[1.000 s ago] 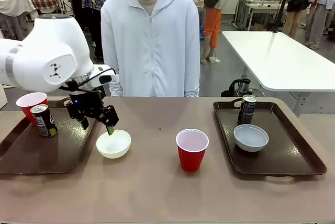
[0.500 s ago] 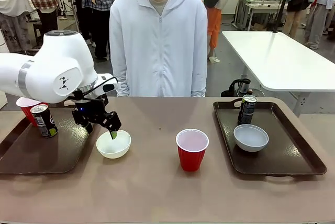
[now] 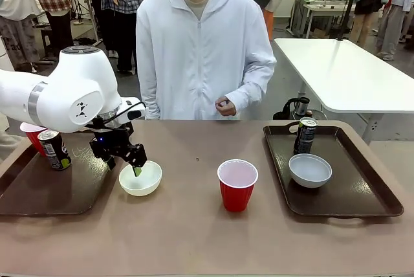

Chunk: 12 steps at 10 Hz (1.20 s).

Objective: Prepare tableware on both trays.
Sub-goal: Pick up a Picnic Bowl from the table and place it on a Handle tray.

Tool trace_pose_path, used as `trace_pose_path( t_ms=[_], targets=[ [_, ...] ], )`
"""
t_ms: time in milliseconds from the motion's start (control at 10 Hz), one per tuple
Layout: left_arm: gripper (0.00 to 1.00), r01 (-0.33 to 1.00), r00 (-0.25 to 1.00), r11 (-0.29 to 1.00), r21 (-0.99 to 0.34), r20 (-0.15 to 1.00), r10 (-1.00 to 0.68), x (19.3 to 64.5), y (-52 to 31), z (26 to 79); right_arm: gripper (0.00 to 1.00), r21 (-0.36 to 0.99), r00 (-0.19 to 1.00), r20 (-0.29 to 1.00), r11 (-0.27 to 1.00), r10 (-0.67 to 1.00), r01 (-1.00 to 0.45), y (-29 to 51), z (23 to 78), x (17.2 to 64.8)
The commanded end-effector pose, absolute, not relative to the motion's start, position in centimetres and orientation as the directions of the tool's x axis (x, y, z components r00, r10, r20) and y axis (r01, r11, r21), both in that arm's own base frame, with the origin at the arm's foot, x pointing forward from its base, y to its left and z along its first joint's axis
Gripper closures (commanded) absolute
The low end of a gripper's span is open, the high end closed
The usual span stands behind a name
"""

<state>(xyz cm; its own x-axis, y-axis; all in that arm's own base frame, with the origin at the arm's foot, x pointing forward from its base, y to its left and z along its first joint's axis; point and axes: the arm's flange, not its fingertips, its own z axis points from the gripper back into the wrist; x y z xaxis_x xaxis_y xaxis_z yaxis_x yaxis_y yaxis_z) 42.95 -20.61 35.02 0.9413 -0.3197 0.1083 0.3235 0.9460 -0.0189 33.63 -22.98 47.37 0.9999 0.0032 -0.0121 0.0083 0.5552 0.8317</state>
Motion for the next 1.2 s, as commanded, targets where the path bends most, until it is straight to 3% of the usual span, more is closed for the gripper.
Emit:
trace_pose_path(
  t_ms=[0, 100, 200, 400, 500, 600, 1100],
  targets=[
    [0.68, 0.307, 0.944, 0.952, 0.017, 0.120, -0.307, 43.52, -20.98, 34.95, 0.05, 0.838, 1.000, -0.008, 0.546, 0.001, 0.007, -22.89, 47.56, 33.57],
    [0.53, 0.308, 0.944, 0.951, 0.022, 0.117, -0.309, 43.47, -20.96, 34.96, 0.05, 0.838, 1.000, -0.008, 0.546, 0.001, 0.007, -22.89, 47.56, 33.57],
    [1.00, 0.310, 0.944, 0.950, 0.025, 0.108, -0.311, 43.49, -20.93, 35.00, 0.05, 0.838, 1.000, -0.008, 0.546, 0.001, 0.007, -22.89, 47.56, 33.57],
    [1.00, 0.310, 0.945, 0.950, 0.034, 0.100, -0.312, 43.38, -20.82, 35.09, 0.05, 0.838, 1.000, -0.008, 0.546, 0.001, 0.007, -22.89, 47.56, 33.57],
    [0.94, 0.310, 0.945, 0.950, 0.038, 0.095, -0.312, 43.43, -20.81, 35.04, 0.05, 0.838, 1.000, -0.008, 0.546, 0.001, 0.007, -22.89, 47.56, 33.57],
    [1.00, 0.308, 0.946, 0.950, 0.042, 0.092, -0.311, 43.43, -20.84, 35.03, 0.05, 0.838, 1.000, -0.008, 0.546, 0.001, 0.007, -22.89, 47.56, 33.57],
    [1.00, 0.299, 0.947, 0.951, 0.086, 0.098, -0.306, 42.99, -20.90, 35.85, 0.05, 0.838, 1.000, -0.008, 0.546, 0.001, 0.007, -22.89, 47.56, 33.57]
  ],
)
